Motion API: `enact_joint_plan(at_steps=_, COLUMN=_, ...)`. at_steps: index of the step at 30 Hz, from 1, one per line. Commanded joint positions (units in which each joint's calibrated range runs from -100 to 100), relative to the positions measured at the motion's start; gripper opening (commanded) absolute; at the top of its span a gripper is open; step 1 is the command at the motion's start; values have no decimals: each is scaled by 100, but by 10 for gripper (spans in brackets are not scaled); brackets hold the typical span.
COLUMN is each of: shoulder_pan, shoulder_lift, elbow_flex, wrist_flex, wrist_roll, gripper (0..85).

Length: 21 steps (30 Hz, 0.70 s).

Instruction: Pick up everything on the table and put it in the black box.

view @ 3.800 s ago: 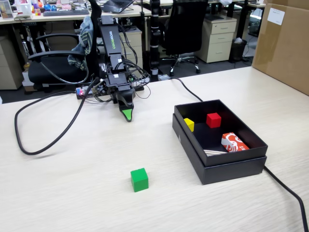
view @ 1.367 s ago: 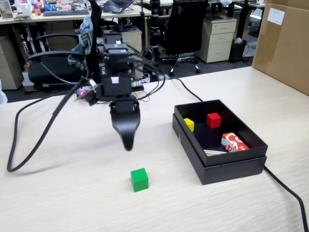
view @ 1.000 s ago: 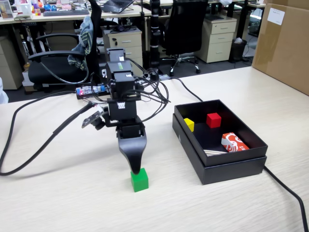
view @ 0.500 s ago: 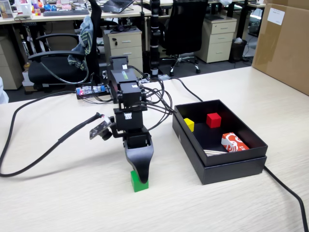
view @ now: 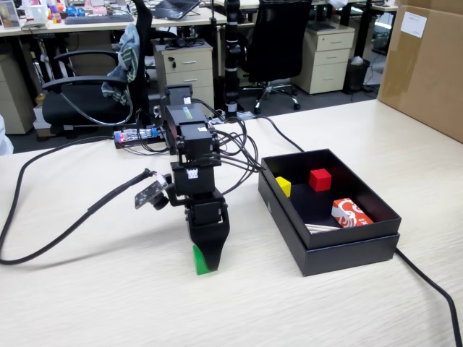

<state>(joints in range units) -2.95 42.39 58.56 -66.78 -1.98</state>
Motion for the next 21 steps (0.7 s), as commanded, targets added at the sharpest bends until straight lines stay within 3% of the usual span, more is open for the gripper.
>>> enact_joint_plan(at_steps=1, shoulder_pan=10, shoulder_lift=-137, elbow_flex=273, wrist_flex=-255, wrist_roll=-20, gripper=234)
enact_joint_plan(at_steps=4, shoulder_pan=-5, shoulder_lift=-183, elbow_flex=282, wrist_flex=-255, wrist_roll=24, gripper=61)
enact_joint_plan(at_steps=6, shoulder_pan=-15, shoulder_lift=-229, elbow_flex=273, wrist_flex=-255, wrist_roll=39, gripper=9)
enact_joint_plan(at_steps=14, shoulder_pan=-10, shoulder_lift=-1227, elbow_flex=28, wrist_flex=-574, wrist_roll=127, gripper=9)
enact_joint_plan(at_steps=20, shoulder_pan=239, shoulder_lift=-3350, elbow_flex=-697, wrist_flex=-574, wrist_roll=249, gripper=9)
enact_joint_plan(at_steps=21, shoulder_pan=464, shoulder_lift=-4280, elbow_flex=-878, wrist_flex=-574, wrist_roll=332, gripper=9)
